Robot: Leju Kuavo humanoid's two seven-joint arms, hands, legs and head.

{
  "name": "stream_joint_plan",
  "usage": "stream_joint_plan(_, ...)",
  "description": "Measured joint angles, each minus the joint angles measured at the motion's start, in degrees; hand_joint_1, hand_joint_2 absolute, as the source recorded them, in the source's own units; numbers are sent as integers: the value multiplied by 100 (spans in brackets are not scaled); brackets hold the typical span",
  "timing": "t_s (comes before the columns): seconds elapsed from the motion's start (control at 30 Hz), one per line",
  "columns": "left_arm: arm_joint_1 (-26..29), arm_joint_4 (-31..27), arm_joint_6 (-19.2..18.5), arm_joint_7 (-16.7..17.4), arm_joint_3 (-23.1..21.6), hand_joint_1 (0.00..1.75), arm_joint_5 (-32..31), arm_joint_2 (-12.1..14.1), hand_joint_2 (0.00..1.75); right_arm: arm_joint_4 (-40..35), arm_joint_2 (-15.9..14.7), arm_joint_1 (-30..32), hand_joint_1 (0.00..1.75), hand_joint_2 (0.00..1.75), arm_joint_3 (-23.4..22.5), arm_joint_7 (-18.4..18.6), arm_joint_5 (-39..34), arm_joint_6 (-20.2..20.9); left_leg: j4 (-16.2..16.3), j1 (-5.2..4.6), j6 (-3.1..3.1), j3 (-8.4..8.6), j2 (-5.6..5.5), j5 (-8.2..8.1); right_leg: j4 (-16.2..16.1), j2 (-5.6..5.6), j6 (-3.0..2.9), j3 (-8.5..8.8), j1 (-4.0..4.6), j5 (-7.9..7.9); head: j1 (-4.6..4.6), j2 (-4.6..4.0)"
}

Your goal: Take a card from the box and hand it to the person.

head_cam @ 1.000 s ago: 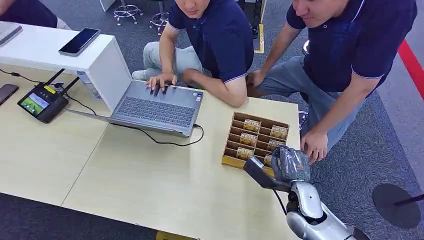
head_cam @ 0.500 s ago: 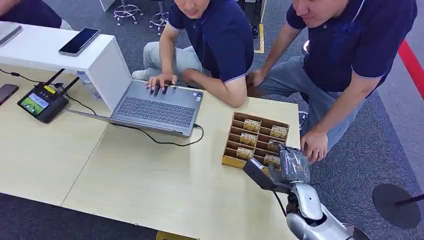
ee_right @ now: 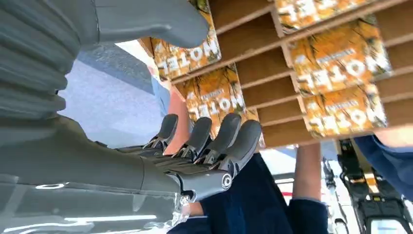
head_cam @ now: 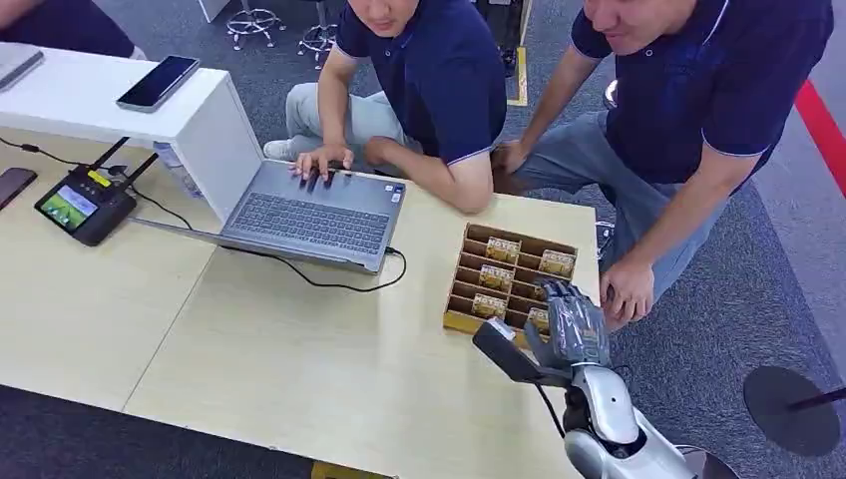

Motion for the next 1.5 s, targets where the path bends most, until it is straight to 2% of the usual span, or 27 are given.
stream_joint_plan(0.27,2,2,15,-7,2,0,70,0,0,-538,-11,57,68,175,-26,35,-135,-55,0,0,0,2,1,0,0,1,0,0,0,0,0,0)
stream_joint_plan(0.4,2,2,28,-11,2,0,90,0,0,-775,-52,101,66,175,-48,142,-135,103,0,0,0,1,1,0,0,1,0,0,0,0,0,0)
stream_joint_plan(0.5,2,4,31,-9,2,0,131,0,0,-913,-92,112,73,175,-50,223,-116,203,0,0,0,2,2,0,0,3,0,0,0,0,0,0)
stream_joint_plan(0.6,2,4,31,2,2,0,138,0,0,-999,-129,132,73,175,-50,352,-59,419,0,0,0,2,1,0,0,2,0,0,0,0,0,0)
stream_joint_plan(0.73,2,7,35,-7,2,0,129,-4,0,-990,-160,160,79,175,-50,402,-54,522,0,0,0,2,2,0,0,2,0,0,0,0,2,0)
stream_joint_plan(0.77,2,5,41,-11,0,0,129,-4,0,-975,-168,168,91,175,-50,391,-107,520,0,0,0,1,2,0,0,2,0,-1,0,0,-2,0)
stream_joint_plan(0.8,2,7,50,-11,0,0,127,-4,0,-957,-168,175,94,175,-50,369,-157,516,0,0,0,1,2,0,0,2,0,0,0,0,0,0)
stream_joint_plan(1.03,1,7,66,35,0,0,50,-4,0,-682,-168,205,75,175,-46,293,-382,459,0,0,0,1,1,0,0,2,0,0,0,0,0,0)
stream_joint_plan(1.3,1,7,66,81,0,0,37,-4,0,-358,-170,207,70,175,-46,293,-483,413,0,0,0,0,1,0,0,2,0,0,0,0,0,0)
stream_joint_plan(1.5,1,7,66,79,0,0,37,-4,0,-201,-170,201,77,175,-50,306,-533,380,0,0,0,0,1,0,0,2,0,-1,0,0,0,0)
